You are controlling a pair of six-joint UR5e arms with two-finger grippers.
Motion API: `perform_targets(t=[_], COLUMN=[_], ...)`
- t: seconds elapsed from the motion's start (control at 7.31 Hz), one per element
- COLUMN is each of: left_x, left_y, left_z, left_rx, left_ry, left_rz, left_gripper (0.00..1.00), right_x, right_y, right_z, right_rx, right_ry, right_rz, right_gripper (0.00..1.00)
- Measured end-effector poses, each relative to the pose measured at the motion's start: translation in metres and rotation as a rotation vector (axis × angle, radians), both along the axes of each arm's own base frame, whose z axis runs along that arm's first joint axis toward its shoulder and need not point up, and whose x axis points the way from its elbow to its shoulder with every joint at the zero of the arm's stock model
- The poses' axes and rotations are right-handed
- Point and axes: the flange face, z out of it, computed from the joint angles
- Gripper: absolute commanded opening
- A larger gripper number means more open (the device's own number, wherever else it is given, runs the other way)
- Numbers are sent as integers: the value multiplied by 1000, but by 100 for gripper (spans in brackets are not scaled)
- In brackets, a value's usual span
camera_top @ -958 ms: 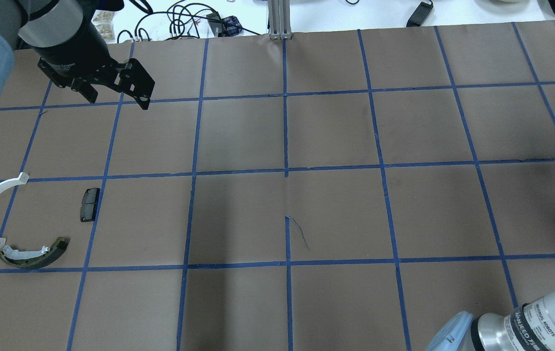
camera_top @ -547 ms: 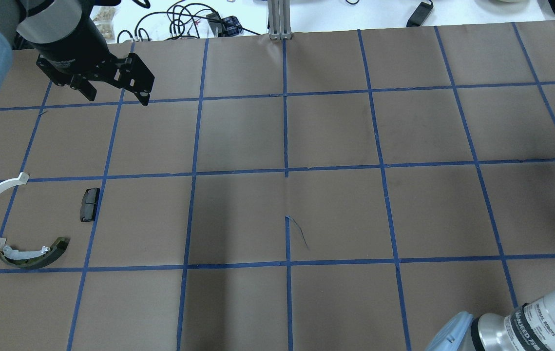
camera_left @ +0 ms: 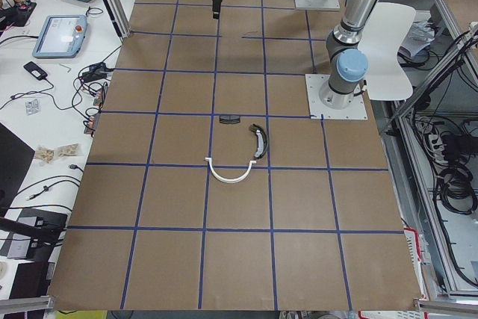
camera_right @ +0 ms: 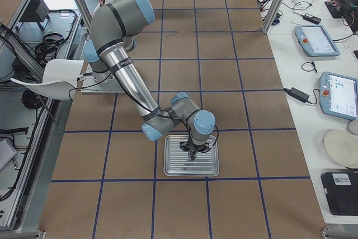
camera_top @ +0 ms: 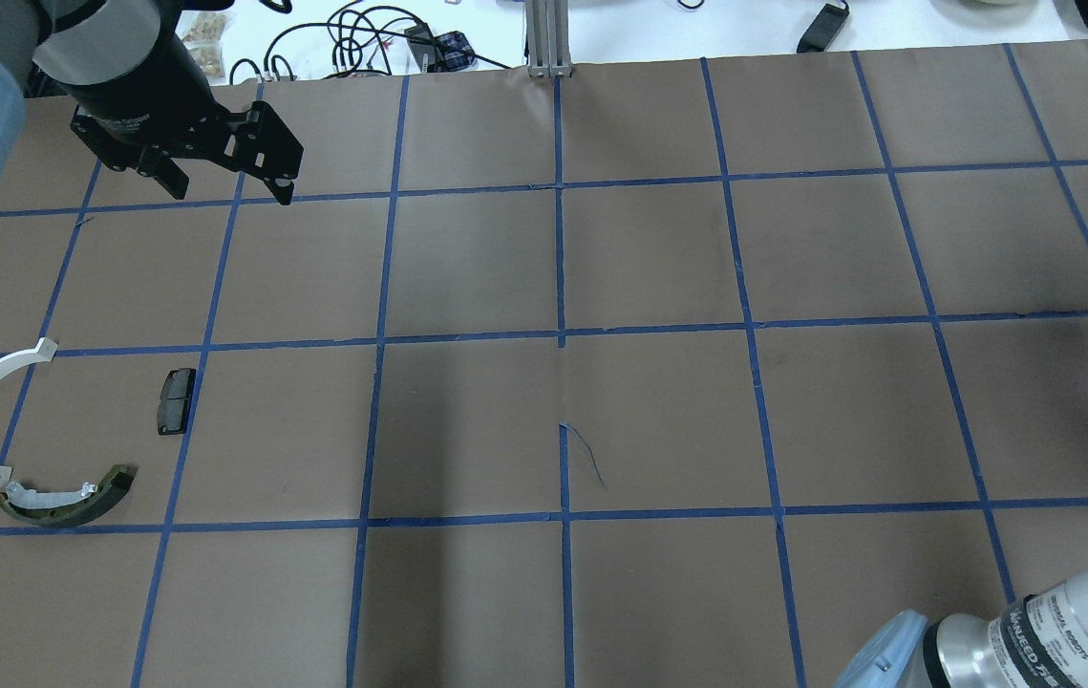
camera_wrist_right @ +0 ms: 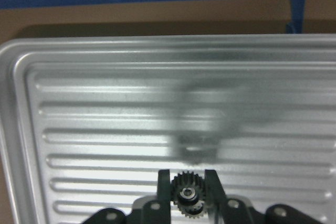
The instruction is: Place bearing gear from tray to pile
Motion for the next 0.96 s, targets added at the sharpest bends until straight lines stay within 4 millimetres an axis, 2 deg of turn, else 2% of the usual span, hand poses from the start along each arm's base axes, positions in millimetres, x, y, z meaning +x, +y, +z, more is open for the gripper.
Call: perform_targets(t=[0.14, 0.41, 0.68, 0.96], left_x=[-1, -2, -3, -3], left_y=[1, 5, 5, 3], left_z=[-1, 0, -1, -3], left_rx=[1, 2, 2, 2], left_ry=[13, 20, 20, 19], left_rz=[18, 28, 25, 15], left_gripper=[100, 100, 100, 100], right_x=[11, 59, 132, 227], right_y=[-4, -29, -57, -90], right_z=[20, 52, 80, 99], right_rx=[-10, -29, -41, -50], right_ry=[8, 12, -17, -26], right_rz=[-15, -115, -281, -446], right_gripper=[0, 0, 0, 0])
